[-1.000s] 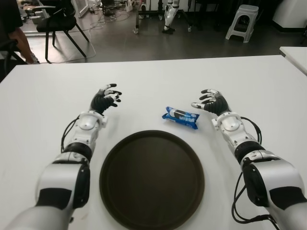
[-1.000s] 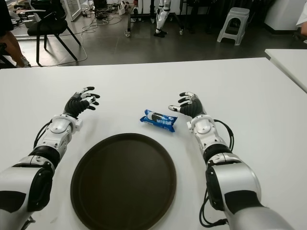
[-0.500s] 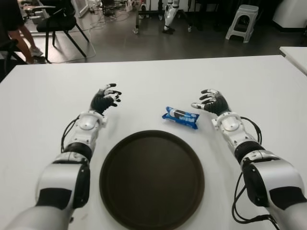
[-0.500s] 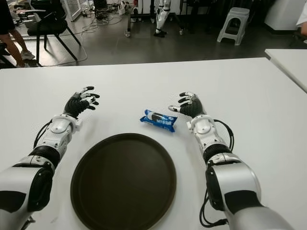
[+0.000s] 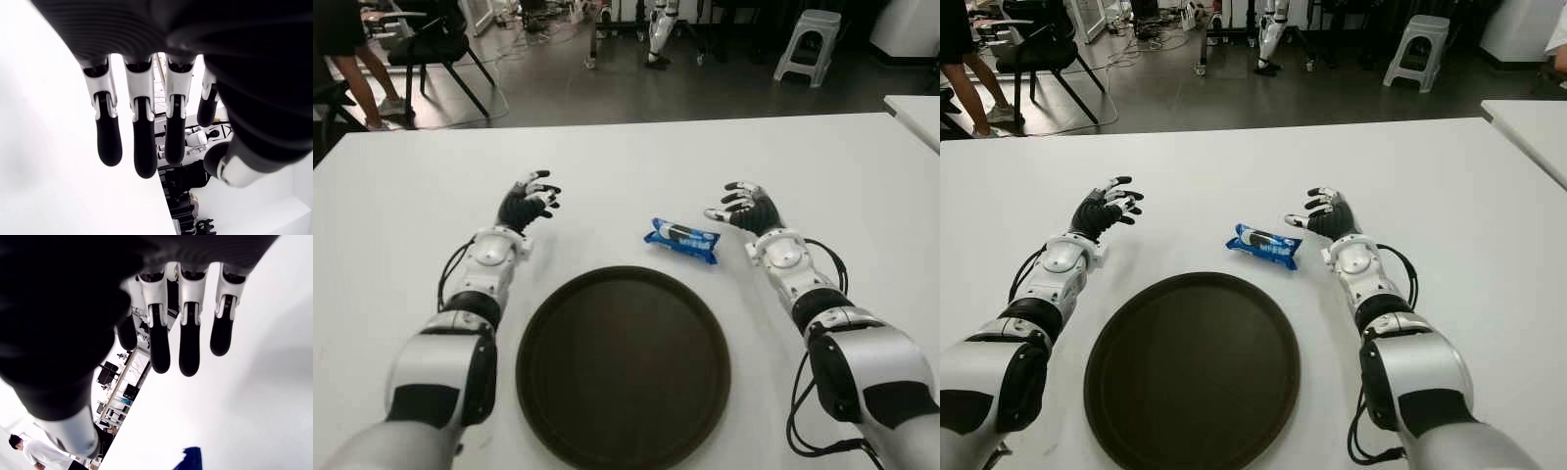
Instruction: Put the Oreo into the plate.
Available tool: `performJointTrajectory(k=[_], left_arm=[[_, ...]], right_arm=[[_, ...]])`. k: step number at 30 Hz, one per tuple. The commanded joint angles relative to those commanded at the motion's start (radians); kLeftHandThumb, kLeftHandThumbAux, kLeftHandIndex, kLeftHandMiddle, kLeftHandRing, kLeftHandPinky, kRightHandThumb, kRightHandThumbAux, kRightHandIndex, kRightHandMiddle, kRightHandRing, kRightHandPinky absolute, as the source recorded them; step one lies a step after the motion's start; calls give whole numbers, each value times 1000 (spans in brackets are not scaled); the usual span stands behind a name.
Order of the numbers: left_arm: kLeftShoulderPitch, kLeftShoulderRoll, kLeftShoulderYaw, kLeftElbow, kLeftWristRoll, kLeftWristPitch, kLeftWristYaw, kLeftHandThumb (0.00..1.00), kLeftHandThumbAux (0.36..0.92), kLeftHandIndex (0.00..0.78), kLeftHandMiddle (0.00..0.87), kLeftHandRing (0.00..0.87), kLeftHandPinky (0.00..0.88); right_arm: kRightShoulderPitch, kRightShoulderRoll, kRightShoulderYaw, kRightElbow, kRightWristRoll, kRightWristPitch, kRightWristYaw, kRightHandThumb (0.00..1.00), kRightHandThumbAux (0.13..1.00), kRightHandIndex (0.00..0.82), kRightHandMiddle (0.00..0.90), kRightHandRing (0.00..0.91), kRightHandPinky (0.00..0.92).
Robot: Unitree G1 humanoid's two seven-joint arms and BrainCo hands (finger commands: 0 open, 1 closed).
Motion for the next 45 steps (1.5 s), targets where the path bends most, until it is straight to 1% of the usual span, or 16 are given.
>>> performJointTrajectory(k=[4,8,11,14,18,20,23,30,36,45], left_arm=[[1,1,-3,0,4,-2,1,169,647,179,352,411,421],[1,2,-6,0,6,-5,1,174,634,184,358,417,431],[1,2,-6,0,7,-7,1,180,634,189,361,425,442],[0,1,-5,0,4,-7,-3,189,642,186,347,421,448],[1,0,0,-1,-1,-5,-2,199,649,179,336,413,447],[0,-1,2,-1,-3,-3,-1,204,656,176,335,414,451],[1,-2,3,-2,-4,-5,-2,199,661,179,336,413,443],[1,0,2,-2,-2,-9,-6,213,662,181,339,407,432],[1,0,2,-2,-1,-8,-4,219,648,183,335,407,454],[1,2,-2,-1,4,-5,-2,173,642,186,348,419,444]], right_arm=[[0,0,0,0,1,0,-1,112,797,270,370,359,339],[0,-1,3,1,-2,-2,-5,60,785,270,371,363,339],[1,0,2,1,-1,-3,-7,19,757,271,369,365,343],[2,1,-6,1,8,-5,0,6,723,271,364,363,330],[2,2,-9,0,10,-8,0,1,691,271,357,358,327],[2,2,-8,0,8,-9,-3,0,668,265,339,336,300],[3,2,-9,0,8,-9,-4,0,653,264,332,328,294],[3,2,-7,0,7,-11,-6,0,653,258,321,322,297],[3,3,-8,-1,8,-13,-8,0,648,247,298,300,274],[3,4,-14,-1,13,-14,-2,0,648,240,280,286,266]])
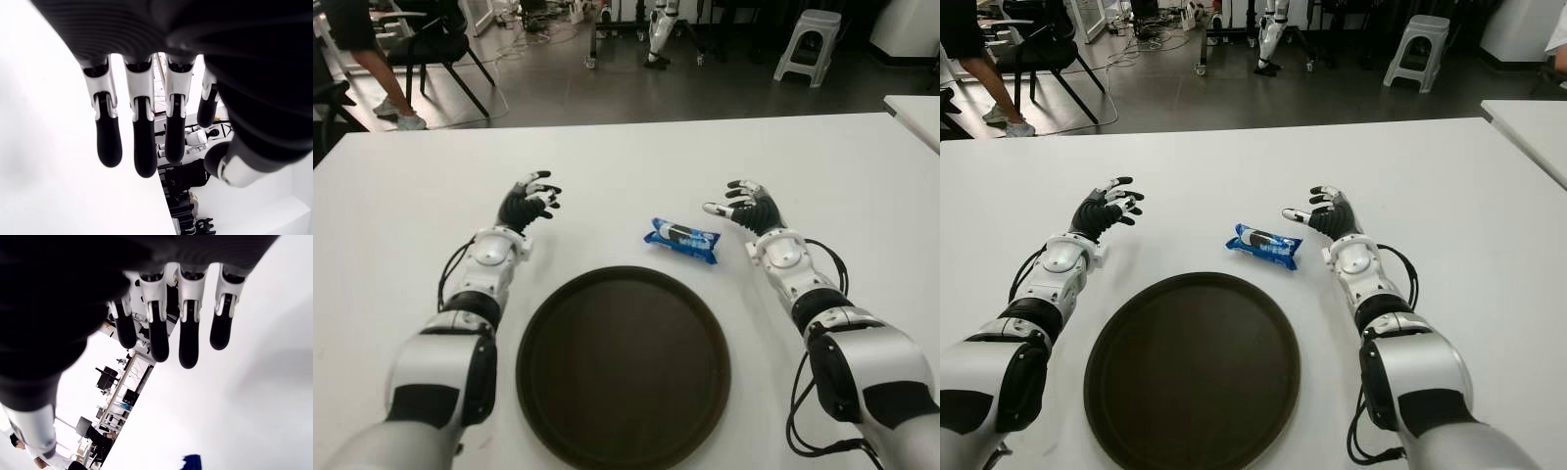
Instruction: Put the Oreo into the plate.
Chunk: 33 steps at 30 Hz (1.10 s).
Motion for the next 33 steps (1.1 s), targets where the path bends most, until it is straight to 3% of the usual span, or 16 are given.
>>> performJointTrajectory(k=[14,26,33], left_arm=[[-1,1,2,1,-2,6,0,166,640,175,328,403,424],[-3,3,-7,2,7,9,6,144,643,175,349,418,435],[-3,2,-1,2,1,7,-2,162,619,173,346,422,443]], right_arm=[[0,2,-9,-1,7,-7,10,0,659,224,273,273,261],[-2,2,-7,-1,5,-11,8,0,642,214,238,224,173],[-2,3,-5,-1,3,-9,6,0,665,195,214,190,123]])
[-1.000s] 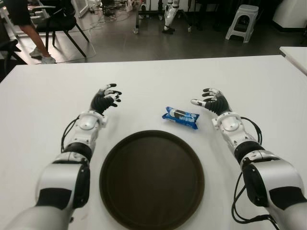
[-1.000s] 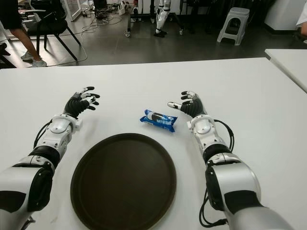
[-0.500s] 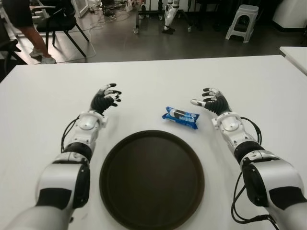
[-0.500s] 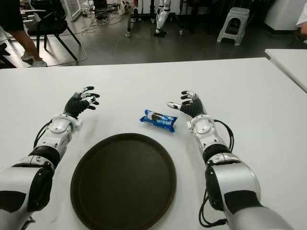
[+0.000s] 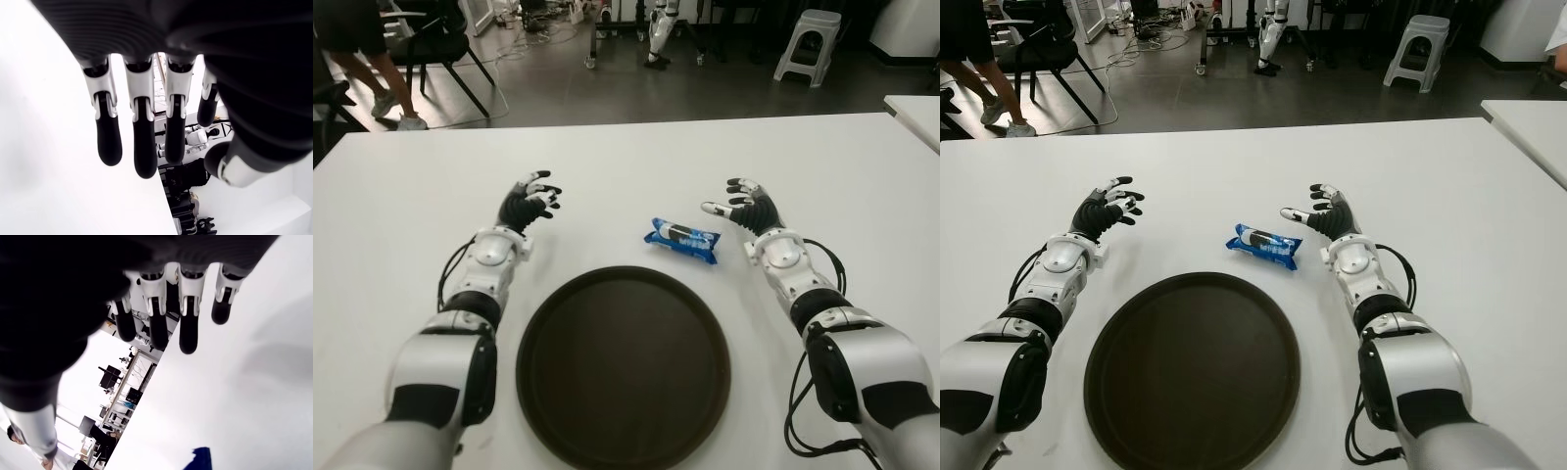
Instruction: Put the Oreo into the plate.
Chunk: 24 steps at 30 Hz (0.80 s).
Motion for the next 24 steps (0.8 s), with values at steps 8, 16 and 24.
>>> performJointTrajectory(k=[8,16,24], left_arm=[[2,-1,1,-1,-1,-2,5,196,623,178,330,402,440],[1,1,0,1,1,-3,1,183,633,184,346,407,424],[2,5,-3,1,4,-6,-1,168,621,181,342,401,412]], right_arm=[[0,2,-4,-1,4,1,-1,0,706,165,180,156,89],[0,3,-6,-1,8,-2,3,0,717,155,169,149,97],[-27,-6,-3,-3,3,5,0,0,693,157,161,143,90]])
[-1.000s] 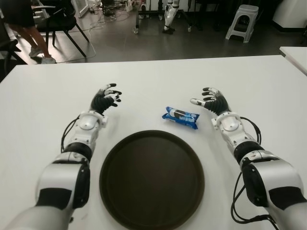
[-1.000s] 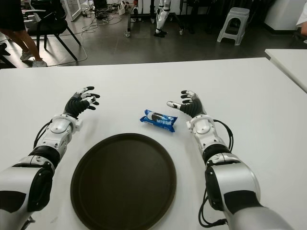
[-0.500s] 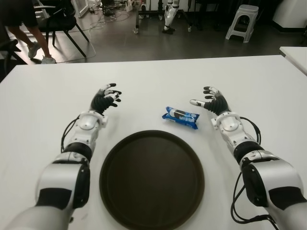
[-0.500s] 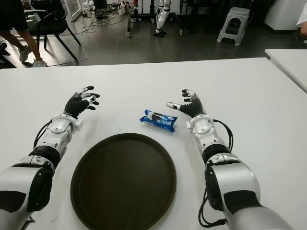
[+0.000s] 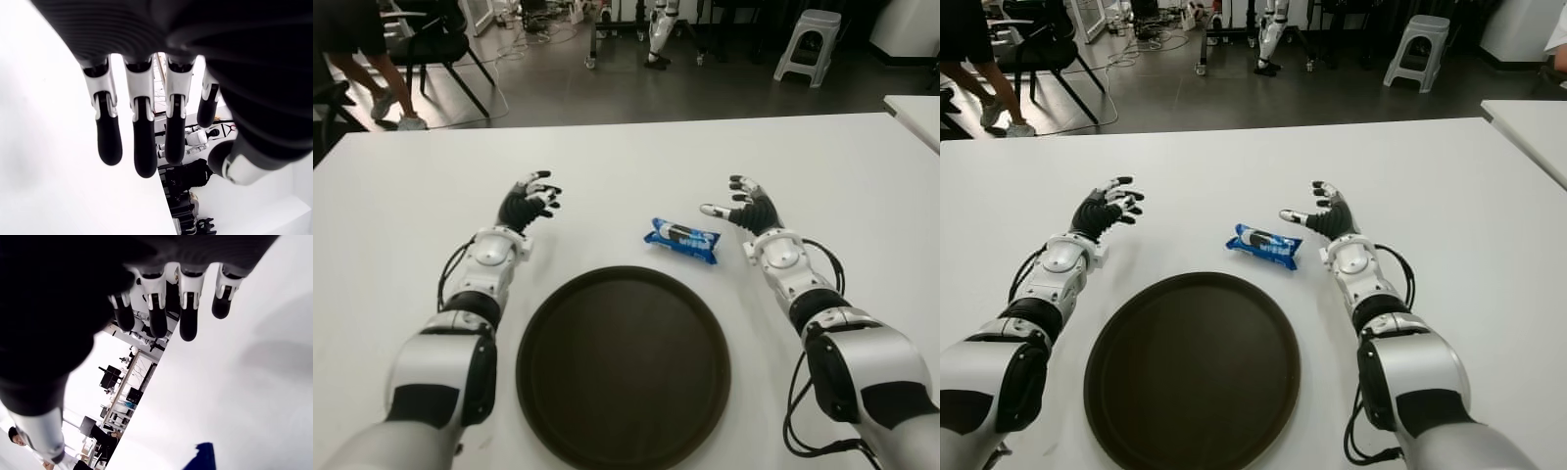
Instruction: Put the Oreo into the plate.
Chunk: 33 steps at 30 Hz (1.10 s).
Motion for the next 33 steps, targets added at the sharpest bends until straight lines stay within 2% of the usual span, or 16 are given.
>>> performJointTrajectory(k=[6,10,12,21,27,33], left_arm=[[0,0,10,1,-10,3,-10,191,636,182,337,401,418],[0,0,16,2,-16,3,-18,194,636,182,334,399,422],[1,2,16,3,-13,0,-19,194,636,181,335,398,420],[1,8,19,8,-12,8,-28,179,621,175,346,409,411],[1,8,32,10,-20,12,-48,184,617,170,336,401,413],[4,8,44,10,-23,7,-59,206,632,174,323,391,421]], right_arm=[[-42,-16,24,-24,-20,-30,-26,0,690,161,157,144,90],[-48,-24,73,-37,-67,-59,-66,0,685,145,144,138,93],[-56,-40,105,-45,-98,-63,-86,0,689,134,141,139,104],[-100,-80,216,-68,-207,-30,-162,0,699,111,161,176,166],[-94,-109,256,-150,-245,-11,-182,0,703,96,130,150,143],[-52,-139,283,-301,-280,42,-188,0,702,83,88,89,81]])
